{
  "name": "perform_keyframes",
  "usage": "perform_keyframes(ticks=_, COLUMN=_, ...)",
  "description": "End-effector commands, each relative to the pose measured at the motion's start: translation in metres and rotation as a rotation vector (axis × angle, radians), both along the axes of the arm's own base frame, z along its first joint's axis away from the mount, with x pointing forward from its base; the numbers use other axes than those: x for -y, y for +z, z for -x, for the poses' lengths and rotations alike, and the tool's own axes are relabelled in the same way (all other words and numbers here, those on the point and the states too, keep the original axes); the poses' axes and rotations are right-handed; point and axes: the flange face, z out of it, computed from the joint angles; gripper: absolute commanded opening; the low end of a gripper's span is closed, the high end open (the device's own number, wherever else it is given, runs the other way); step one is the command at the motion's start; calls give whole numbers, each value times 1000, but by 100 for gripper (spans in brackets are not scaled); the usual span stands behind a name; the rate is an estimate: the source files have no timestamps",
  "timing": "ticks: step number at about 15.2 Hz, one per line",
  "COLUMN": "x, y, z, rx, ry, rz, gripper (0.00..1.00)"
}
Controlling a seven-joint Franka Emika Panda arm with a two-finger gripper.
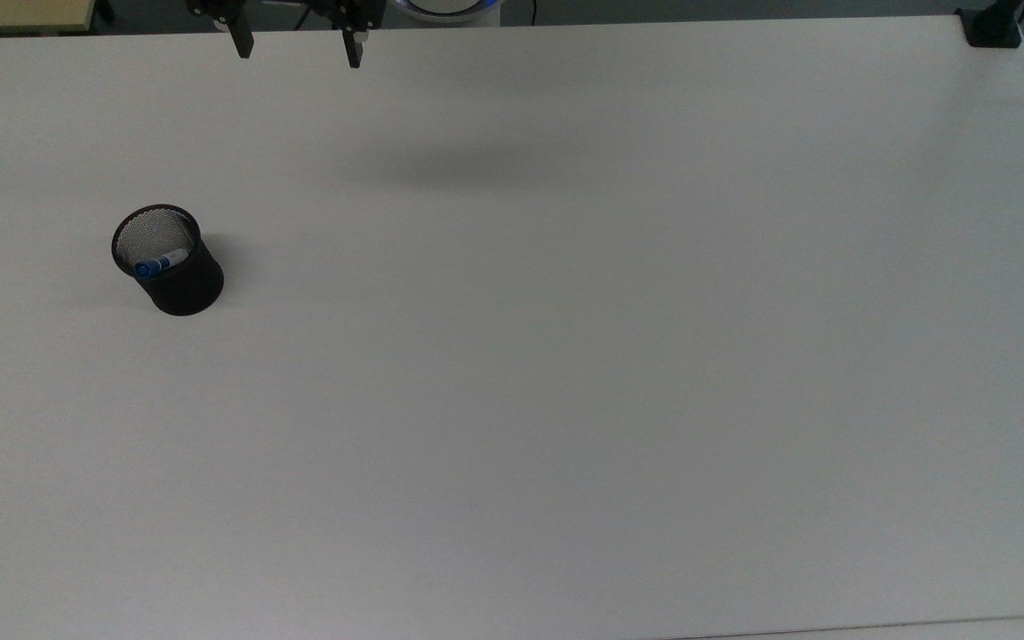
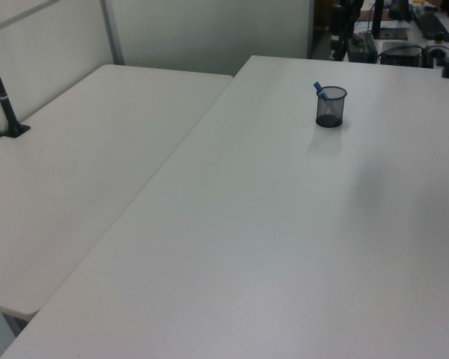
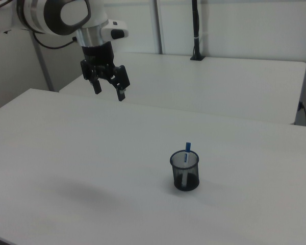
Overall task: Remove the marker
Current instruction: 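Move the open gripper toward the black mesh pen cup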
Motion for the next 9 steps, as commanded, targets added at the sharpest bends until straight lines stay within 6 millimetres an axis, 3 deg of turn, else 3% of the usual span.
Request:
perform_keyframes(ticks=1, x=0, y=0, z=2, rx=11, ry=22, rz=11, gripper=100)
perform_keyframes(ticks=9, x=3, y=1, z=2, rx=14, ry=25, rz=14, gripper=100)
